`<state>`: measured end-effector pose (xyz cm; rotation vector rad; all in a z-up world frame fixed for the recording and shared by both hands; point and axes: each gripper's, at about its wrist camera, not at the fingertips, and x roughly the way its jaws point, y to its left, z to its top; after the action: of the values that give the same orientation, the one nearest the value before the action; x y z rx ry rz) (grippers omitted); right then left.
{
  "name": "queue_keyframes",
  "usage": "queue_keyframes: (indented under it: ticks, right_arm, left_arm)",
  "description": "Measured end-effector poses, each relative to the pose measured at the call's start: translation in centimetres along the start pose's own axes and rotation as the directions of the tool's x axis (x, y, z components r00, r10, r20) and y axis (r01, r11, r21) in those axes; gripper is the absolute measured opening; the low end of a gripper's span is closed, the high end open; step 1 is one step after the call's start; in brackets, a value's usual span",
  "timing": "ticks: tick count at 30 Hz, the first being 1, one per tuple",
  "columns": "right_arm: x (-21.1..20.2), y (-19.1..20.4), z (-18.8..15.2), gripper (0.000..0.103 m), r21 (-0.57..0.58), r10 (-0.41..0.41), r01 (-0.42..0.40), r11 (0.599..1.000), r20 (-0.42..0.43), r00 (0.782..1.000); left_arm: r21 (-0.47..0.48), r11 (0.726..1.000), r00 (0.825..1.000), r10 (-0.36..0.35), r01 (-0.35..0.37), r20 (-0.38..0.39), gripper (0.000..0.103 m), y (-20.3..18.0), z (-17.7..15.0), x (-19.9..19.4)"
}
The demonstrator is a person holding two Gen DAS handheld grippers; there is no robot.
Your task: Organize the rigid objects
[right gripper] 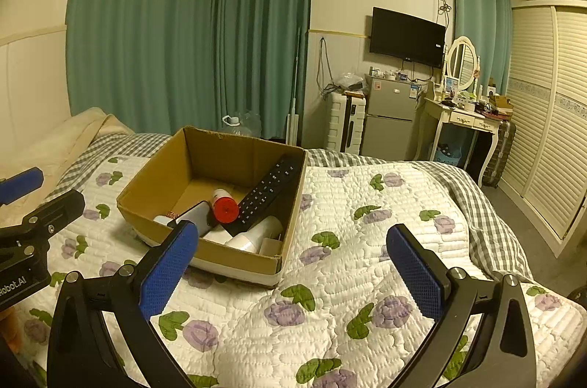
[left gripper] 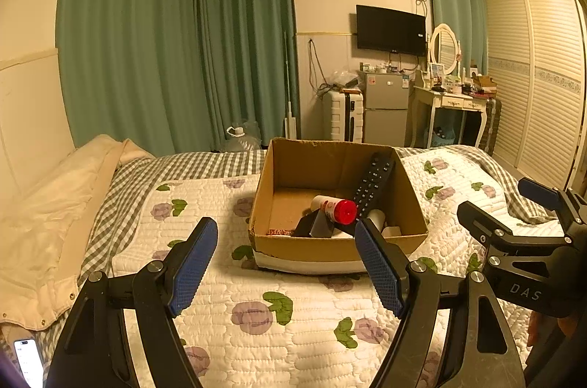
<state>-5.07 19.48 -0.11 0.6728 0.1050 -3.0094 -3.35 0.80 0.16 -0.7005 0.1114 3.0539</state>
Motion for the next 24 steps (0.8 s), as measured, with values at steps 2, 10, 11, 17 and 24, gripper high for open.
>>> queue_keyframes:
  ticks: [2, 10, 11, 17, 24]
  right_arm:
    - [0.00, 0.02, 0.04, 0.103, 0.000, 0.000, 0.000, 1.000, 0.001, 1.000]
    - [0.00, 0.01, 0.03, 0.103, 0.000, 0.001, -0.001, 1.000, 0.000, 1.000]
    - [0.00, 0.02, 0.04, 0.103, 0.000, 0.000, 0.000, 1.000, 0.001, 1.000]
    - [0.01, 0.00, 0.02, 0.103, 0.000, 0.001, -0.001, 1.000, -0.001, 1.000]
    - [-0.02, -0.09, -0.10, 0.103, -0.002, 0.002, -0.002, 1.000, -0.002, 1.000]
  left_arm:
    - [0.000, 1.000, 1.000, 0.000, 0.000, -0.002, 0.080, -0.02, -0.04, 0.04]
    - [0.002, 1.000, 1.000, 0.000, 0.000, -0.008, 0.080, -0.13, -0.06, 0.11]
    - [0.001, 1.000, 1.000, 0.000, 0.000, -0.008, 0.080, -0.11, -0.09, 0.11]
    - [0.002, 1.000, 1.000, 0.000, 0.000, -0.009, 0.080, -0.07, -0.10, 0.15]
    - [0.001, 1.000, 1.000, 0.001, -0.001, -0.009, 0.080, -0.05, -0.08, 0.17]
